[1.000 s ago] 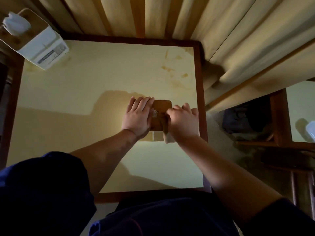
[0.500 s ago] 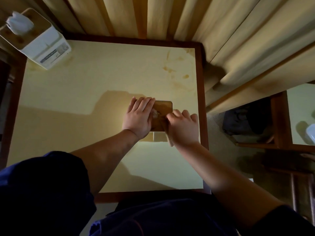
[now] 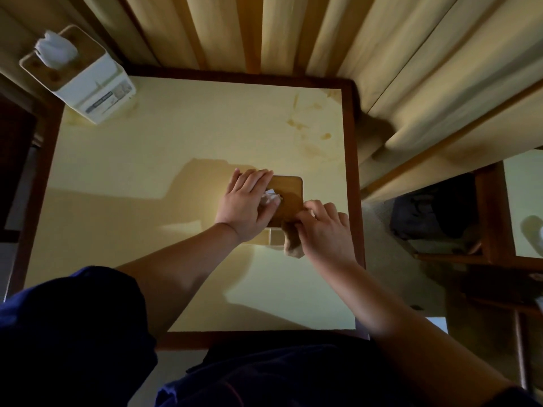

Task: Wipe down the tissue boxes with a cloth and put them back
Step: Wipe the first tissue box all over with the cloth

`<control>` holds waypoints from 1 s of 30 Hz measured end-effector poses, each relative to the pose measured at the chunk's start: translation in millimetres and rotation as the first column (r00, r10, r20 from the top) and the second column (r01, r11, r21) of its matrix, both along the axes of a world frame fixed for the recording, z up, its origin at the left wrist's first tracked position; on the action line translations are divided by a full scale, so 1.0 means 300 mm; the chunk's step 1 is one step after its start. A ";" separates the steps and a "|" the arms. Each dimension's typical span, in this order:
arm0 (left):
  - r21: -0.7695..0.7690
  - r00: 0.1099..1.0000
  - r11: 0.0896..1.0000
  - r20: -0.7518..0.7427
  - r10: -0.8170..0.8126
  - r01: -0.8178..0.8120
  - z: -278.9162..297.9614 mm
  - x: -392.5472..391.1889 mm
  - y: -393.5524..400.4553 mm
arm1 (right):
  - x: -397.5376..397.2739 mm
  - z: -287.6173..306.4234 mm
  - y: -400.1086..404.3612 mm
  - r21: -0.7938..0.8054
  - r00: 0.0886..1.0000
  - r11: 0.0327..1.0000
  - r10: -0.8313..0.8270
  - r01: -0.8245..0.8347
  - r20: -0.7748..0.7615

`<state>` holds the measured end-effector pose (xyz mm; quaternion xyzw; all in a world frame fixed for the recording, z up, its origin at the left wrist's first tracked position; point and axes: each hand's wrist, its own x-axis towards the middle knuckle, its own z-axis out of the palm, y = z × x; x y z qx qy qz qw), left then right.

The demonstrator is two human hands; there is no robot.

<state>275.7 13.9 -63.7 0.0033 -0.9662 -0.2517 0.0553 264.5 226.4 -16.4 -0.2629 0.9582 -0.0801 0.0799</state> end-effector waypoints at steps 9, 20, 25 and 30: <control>-0.146 0.918 0.927 0.257 -0.301 0.345 0.054 -0.015 -0.074 | 0.045 0.043 0.147 -0.167 0.997 0.986 0.041 -0.029 0.068; -0.479 0.539 0.301 0.505 -0.674 0.825 0.179 -0.091 -0.020 | 0.103 0.062 0.242 -0.176 0.993 0.983 0.078 -0.061 0.090; -0.164 0.730 0.748 0.425 -0.535 0.643 0.200 -0.030 -0.012 | 0.113 0.045 0.198 -0.192 0.990 0.976 0.116 -0.098 0.081; 0.126 0.938 0.990 0.346 0.010 -0.057 0.127 0.109 0.088 | 0.112 0.022 0.136 -0.164 0.991 0.981 0.119 -0.107 0.061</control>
